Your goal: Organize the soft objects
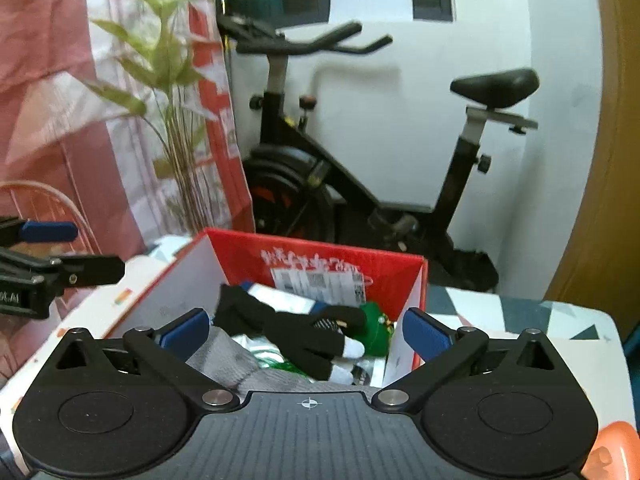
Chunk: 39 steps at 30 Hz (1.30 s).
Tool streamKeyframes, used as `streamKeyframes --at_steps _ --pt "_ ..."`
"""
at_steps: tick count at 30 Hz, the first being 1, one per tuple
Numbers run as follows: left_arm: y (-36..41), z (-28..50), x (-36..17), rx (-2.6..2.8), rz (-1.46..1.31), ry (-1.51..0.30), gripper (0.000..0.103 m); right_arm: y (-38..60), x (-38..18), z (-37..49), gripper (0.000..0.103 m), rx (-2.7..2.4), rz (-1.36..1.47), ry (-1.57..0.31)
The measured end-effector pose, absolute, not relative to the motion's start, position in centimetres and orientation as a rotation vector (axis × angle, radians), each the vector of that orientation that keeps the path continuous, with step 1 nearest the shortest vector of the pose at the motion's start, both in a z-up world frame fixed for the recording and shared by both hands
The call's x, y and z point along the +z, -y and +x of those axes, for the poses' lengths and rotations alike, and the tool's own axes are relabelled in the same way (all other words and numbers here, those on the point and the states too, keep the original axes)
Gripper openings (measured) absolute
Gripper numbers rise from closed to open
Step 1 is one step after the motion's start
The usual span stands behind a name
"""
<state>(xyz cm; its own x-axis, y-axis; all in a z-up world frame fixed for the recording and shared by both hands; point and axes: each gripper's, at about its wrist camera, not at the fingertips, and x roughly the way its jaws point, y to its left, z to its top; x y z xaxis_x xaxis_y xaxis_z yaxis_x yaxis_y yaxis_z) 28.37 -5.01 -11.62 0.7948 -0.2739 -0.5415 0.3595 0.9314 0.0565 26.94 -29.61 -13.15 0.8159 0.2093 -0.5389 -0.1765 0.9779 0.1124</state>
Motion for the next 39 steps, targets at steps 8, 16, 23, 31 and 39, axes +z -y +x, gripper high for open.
streamKeyframes --at_steps 8,16,23,31,39 --pt "4.6 23.2 -8.9 -0.284 0.149 -0.461 0.103 29.6 -9.0 21.7 0.103 0.191 0.117 -0.451" --pt "6.1 16.9 -5.7 -0.132 0.291 -0.341 0.103 28.3 -4.4 15.3 0.103 0.122 0.097 -0.349" --pt "4.2 12.1 -2.5 -0.158 0.161 -0.305 0.103 27.1 -2.2 9.1 0.103 0.135 0.096 -0.279" --pt "2.1 6.6 -0.2 -0.144 0.096 -0.276 0.103 26.0 -0.8 2.7 0.103 0.118 0.128 -0.241" --pt "0.2 1.4 0.8 -0.095 0.094 -0.259 0.103 24.0 -0.2 -1.8 0.103 0.078 0.087 -0.246"
